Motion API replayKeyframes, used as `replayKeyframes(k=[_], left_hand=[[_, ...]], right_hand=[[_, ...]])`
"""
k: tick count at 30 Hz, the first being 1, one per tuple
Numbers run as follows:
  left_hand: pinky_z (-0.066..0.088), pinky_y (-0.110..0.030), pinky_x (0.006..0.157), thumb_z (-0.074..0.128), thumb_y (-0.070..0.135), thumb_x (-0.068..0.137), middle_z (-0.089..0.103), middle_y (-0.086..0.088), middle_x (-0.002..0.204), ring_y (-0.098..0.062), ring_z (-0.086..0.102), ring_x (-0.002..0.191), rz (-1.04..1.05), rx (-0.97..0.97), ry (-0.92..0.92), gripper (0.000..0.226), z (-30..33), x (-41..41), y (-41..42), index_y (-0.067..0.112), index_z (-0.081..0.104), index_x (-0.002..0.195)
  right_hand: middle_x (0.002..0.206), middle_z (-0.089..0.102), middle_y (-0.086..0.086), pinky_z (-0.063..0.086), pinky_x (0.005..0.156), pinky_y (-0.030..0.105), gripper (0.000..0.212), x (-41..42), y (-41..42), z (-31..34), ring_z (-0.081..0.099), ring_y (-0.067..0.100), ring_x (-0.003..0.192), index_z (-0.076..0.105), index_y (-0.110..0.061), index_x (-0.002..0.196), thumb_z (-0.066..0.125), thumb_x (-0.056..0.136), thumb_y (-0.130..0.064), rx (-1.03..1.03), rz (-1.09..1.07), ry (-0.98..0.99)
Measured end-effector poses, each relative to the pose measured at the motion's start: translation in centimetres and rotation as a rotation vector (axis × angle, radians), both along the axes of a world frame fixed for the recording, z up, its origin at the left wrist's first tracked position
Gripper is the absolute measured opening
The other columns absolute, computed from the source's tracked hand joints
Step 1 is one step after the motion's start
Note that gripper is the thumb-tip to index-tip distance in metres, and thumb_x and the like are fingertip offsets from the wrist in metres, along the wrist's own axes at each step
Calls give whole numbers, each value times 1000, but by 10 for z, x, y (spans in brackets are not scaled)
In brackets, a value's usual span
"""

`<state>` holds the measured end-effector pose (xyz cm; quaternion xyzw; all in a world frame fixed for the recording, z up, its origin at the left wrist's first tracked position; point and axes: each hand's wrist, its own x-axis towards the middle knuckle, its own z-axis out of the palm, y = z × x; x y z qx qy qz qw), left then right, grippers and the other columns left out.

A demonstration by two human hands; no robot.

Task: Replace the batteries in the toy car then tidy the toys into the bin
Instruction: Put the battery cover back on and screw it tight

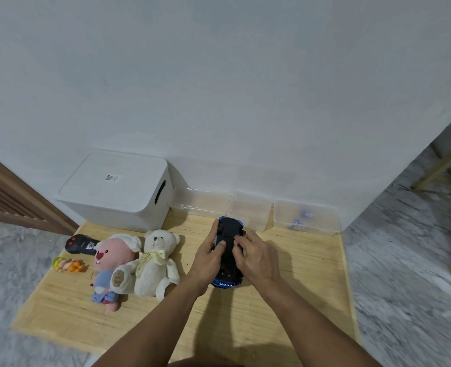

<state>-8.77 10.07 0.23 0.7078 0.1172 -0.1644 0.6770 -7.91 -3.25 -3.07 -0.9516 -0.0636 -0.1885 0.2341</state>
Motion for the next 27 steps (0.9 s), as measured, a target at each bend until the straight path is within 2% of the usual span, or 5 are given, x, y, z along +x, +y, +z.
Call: replayKeyframes(k=[6, 12, 16, 23, 27], left_hand=[[50, -19, 82, 42, 12, 102, 63, 19, 110, -5, 62, 102, -1, -7, 7, 56, 2, -1, 0, 43, 31, 147], [51, -18, 79, 41, 11, 102, 63, 18, 108, -5, 63, 99, -17, -3, 10, 55, 4, 1, -2, 43, 31, 147], [52, -16, 76, 41, 11, 103, 64, 20, 106, 0, 64, 95, -25, -6, 17, 55, 3, 1, -2, 41, 31, 148], [52, -17, 78, 41, 11, 103, 63, 19, 109, -1, 63, 98, -40, -12, 14, 55, 1, 0, -1, 41, 30, 148], [52, -26, 91, 41, 13, 103, 63, 17, 115, -8, 62, 106, -49, -28, 25, 55, -1, 0, 0, 42, 29, 149]], right_hand=[[67, 60, -5, 43, 35, 29, 21, 3, -5, 0, 55, 18, 45, 70, -19, 75, 51, 82, -25, -80, 56, -21], [66, 61, -5, 43, 35, 27, 6, 7, -5, 4, 54, 18, 45, 72, -18, 72, 66, 74, -19, 44, 45, -39], [66, 60, -5, 43, 36, 28, 7, 9, -5, 6, 53, 16, 44, 72, -18, 73, 66, 75, -20, 45, 63, -9], [79, 65, -6, 49, 56, 30, 14, 9, -2, 14, 61, 15, 67, 74, -21, 83, 62, 83, -27, 205, -14, 201], [88, 65, -2, 45, 64, 28, 18, 17, -5, 22, 61, 18, 80, 72, -19, 91, 57, 90, -29, 153, 10, 338]])
